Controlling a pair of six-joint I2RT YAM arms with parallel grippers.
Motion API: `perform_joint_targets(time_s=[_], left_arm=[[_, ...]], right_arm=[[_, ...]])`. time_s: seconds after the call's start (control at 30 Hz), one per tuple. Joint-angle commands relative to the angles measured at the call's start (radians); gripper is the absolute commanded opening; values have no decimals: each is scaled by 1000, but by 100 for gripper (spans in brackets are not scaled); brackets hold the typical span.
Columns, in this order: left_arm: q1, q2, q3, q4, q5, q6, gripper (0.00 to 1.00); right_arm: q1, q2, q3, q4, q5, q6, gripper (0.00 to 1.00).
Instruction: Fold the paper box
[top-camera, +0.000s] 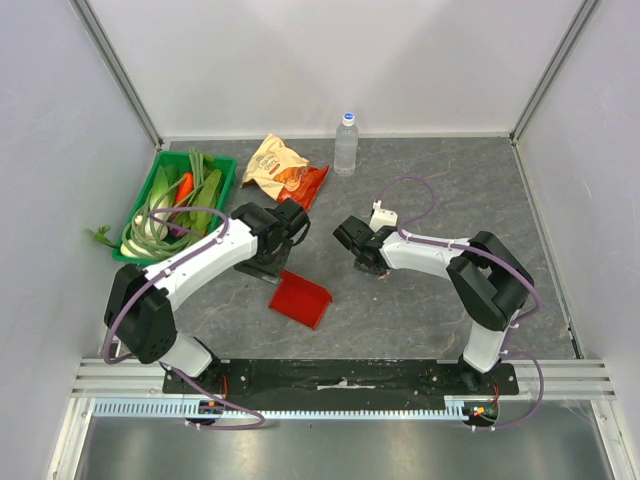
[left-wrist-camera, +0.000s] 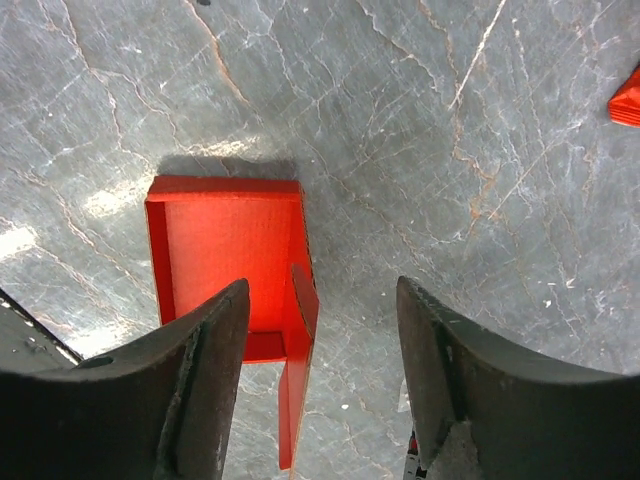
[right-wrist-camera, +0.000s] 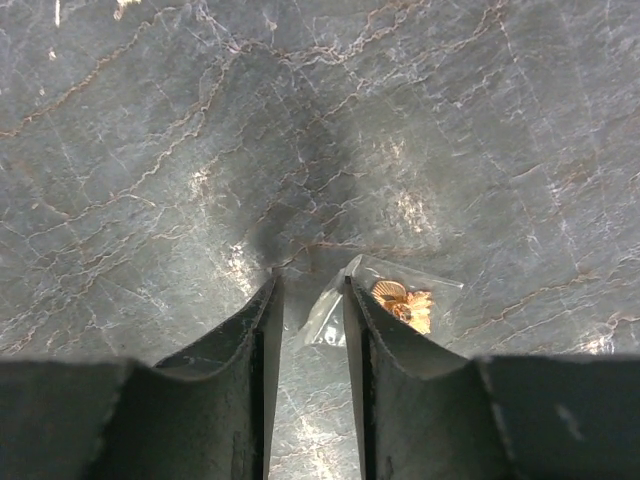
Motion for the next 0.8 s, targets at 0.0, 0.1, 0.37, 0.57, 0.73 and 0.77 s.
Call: perform_joint_targets(time_s=[0.0, 0.1, 0.37, 0.57, 0.73, 0.77], left_arm=[[-5, -79, -20, 21, -81, -114, 68], [-7, -164, -66, 51, -129, -48, 70], [1, -663, -429, 562, -187, 761, 92], [31, -909, -546, 662, -56, 1141, 91], [34, -1055, -519, 628, -107, 1239, 90], [34, -1079, -523, 637, -113, 1259, 90]], right_arm=[[-1, 1, 15, -13, 29, 60, 34], [-10, -17, -9, -2, 33, 69, 15], [-13, -344, -175, 199, 86, -323, 0], [212, -707, -221, 331, -170, -861, 0], [318, -642, -109, 319, -609, -794, 0], [341, -610, -94, 323, -610, -778, 0]])
